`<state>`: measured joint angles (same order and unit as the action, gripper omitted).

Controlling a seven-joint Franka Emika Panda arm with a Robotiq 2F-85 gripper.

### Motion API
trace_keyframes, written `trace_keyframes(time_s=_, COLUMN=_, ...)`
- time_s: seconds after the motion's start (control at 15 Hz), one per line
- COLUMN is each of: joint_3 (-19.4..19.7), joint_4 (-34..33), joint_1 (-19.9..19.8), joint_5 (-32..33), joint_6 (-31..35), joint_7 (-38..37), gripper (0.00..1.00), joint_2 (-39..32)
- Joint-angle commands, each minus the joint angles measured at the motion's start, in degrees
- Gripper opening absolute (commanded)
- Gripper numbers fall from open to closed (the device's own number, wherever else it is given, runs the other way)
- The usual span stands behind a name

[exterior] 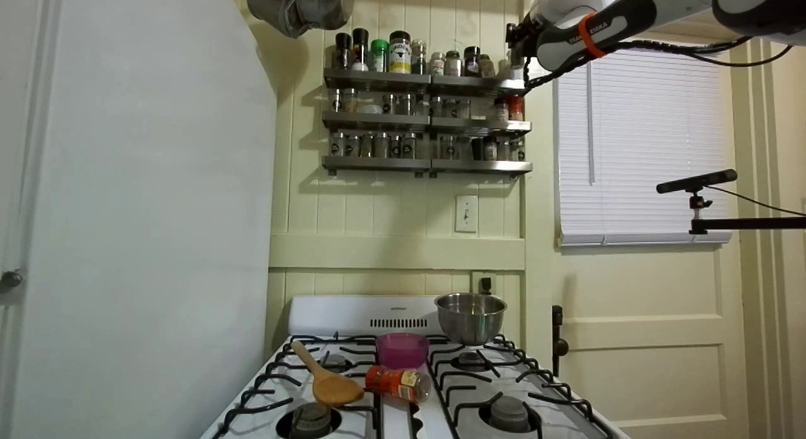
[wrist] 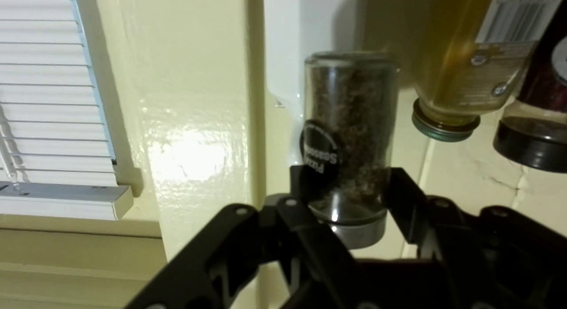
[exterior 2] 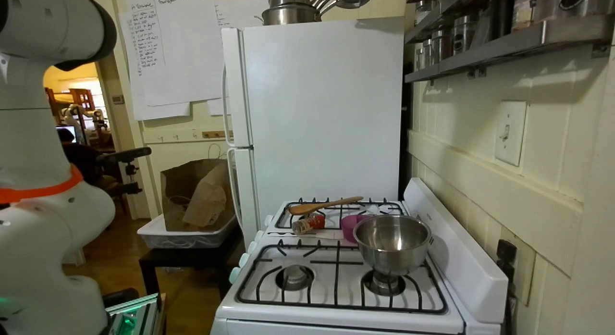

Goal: Pick up one jar from the topmost shelf and shake it over the silver bowl on the right then place it back on the shelf.

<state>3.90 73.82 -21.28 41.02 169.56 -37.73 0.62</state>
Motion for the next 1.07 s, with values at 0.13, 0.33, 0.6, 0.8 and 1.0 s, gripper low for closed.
trace_keyframes(time_s=0.13, joint_3=0.15, joint_4=-0.23, joint_1=-0.14, joint_5=0.6, joint_6=1.86, joint_7=-2.77, gripper=0.23, joint_2=-1.15)
trace_keyframes(time_s=0.33, joint_3=0.26, joint_4=-0.05, joint_1=-0.22, joint_5=1.17, joint_6=2.88, joint_7=-5.01, gripper=0.23, joint_2=-1.59)
trace_keyframes(time_s=0.6, joint_3=0.34, joint_4=0.63, joint_1=-0.14, joint_5=1.95, joint_6=3.66, joint_7=-8.77, gripper=0.23, joint_2=-1.8)
trace_keyframes(time_s=0.8, joint_3=0.34, joint_4=1.2, joint_1=-0.03, joint_5=2.59, joint_6=3.88, joint_7=-10.9, gripper=0.23, joint_2=-1.78)
trace_keyframes(time_s=1.0, joint_3=0.38, joint_4=1.64, joint_1=-0.03, joint_5=3.32, joint_6=4.24, joint_7=-12.35, gripper=0.23, joint_2=-1.81)
